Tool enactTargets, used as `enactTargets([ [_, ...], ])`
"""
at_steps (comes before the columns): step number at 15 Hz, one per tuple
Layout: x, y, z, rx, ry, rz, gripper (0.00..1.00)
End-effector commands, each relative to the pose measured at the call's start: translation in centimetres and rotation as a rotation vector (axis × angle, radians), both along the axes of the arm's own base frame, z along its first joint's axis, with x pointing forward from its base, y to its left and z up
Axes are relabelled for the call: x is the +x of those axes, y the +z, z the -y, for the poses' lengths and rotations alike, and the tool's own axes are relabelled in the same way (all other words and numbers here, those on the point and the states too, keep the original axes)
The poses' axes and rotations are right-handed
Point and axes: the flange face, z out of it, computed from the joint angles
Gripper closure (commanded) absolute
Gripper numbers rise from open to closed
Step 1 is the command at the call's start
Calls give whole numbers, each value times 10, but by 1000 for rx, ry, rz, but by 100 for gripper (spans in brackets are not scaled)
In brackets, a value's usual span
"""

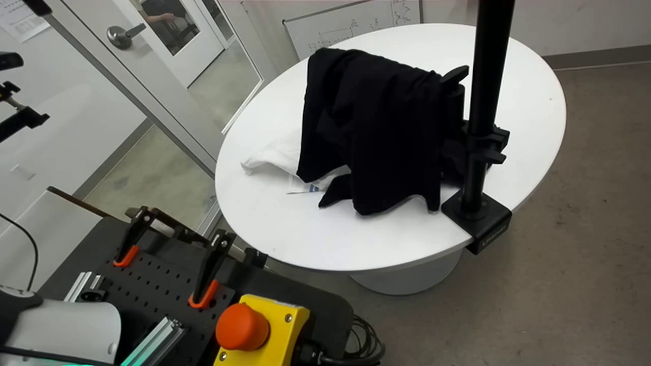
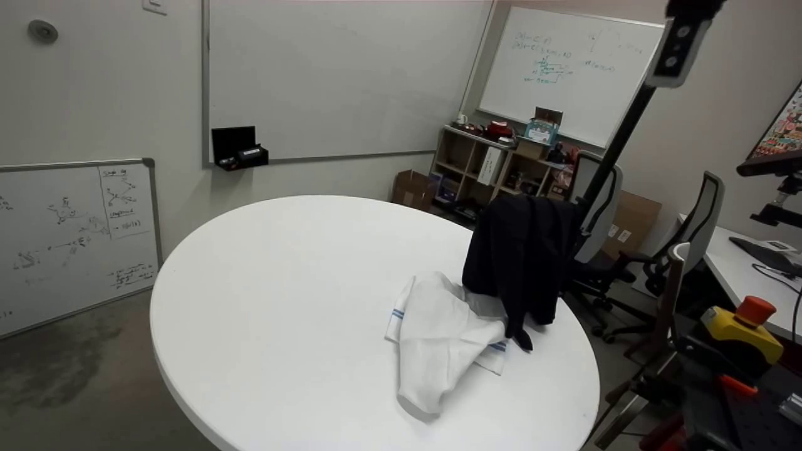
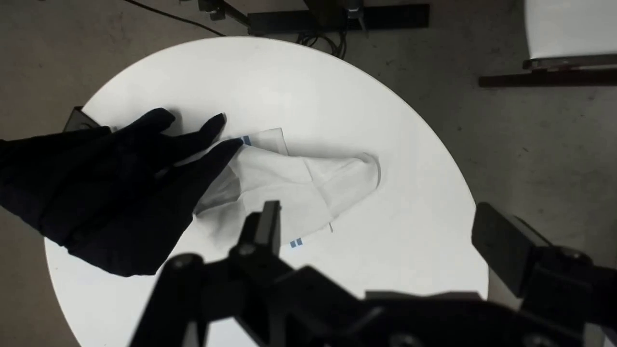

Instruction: Hang the white cloth on top of the black cloth on the stand

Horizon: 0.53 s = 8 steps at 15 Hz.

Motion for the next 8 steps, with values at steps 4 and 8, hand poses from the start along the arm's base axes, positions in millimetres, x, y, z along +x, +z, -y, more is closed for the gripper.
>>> enactTargets([
  [4,37,-76,-1,-41,-88,-43,0],
  [8,54,-121,10,-107,-182,-54,0],
])
